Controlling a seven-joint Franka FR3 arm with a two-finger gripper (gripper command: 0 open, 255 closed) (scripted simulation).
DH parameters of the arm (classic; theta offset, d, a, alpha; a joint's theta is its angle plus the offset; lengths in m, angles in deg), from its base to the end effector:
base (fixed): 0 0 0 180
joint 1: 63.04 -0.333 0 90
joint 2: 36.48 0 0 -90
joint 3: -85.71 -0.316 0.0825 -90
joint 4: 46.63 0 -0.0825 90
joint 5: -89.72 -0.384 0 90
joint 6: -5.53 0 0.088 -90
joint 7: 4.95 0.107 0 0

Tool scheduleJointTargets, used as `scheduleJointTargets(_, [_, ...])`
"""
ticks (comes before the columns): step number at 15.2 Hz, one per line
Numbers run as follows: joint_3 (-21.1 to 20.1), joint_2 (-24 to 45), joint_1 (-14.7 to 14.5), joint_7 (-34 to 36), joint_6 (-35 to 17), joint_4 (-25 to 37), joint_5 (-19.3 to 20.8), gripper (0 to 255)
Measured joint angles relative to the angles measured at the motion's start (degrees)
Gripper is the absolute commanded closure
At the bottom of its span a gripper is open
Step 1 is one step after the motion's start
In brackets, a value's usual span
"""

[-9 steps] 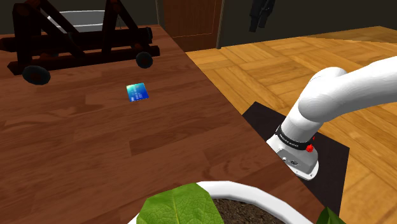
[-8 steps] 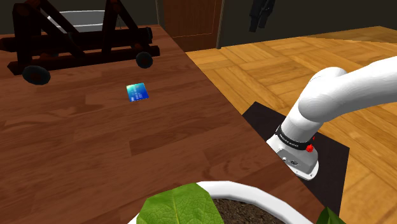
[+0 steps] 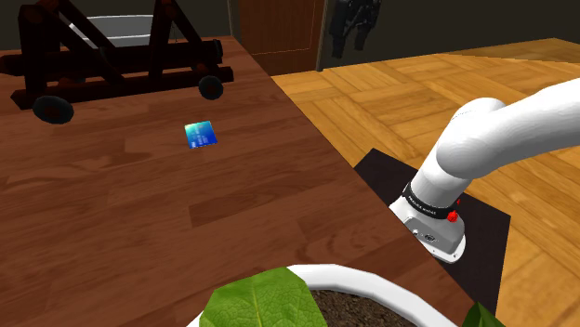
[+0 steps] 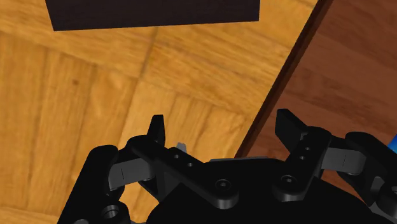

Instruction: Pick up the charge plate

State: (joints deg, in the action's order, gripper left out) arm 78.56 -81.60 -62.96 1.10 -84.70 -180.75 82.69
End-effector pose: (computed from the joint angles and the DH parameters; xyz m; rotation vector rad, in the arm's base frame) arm 0.3038 0.0630 0.5960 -3.1055 0.0269 -0.0219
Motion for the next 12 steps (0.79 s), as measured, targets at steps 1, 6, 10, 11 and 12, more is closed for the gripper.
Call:
scheduleJointTargets(1, [-1.69,0.02,-0.19,2.17,-0.9,-0.49,-0.91,0])
scheduleJointTargets(6, [-9.7,4.81,-0.14,12.51,-5.89,1.3,-3.98,0])
scheduleJointTargets(10, [-16.29,10.61,0.78,20.84,-10.42,4.14,-4.86,0])
scheduleJointTargets(11, [-17.67,11.79,1.08,22.86,-10.89,5.17,-4.78,0])
scheduleJointTargets(12, [-19.37,13.38,1.43,25.1,-11.8,6.2,-4.66,0])
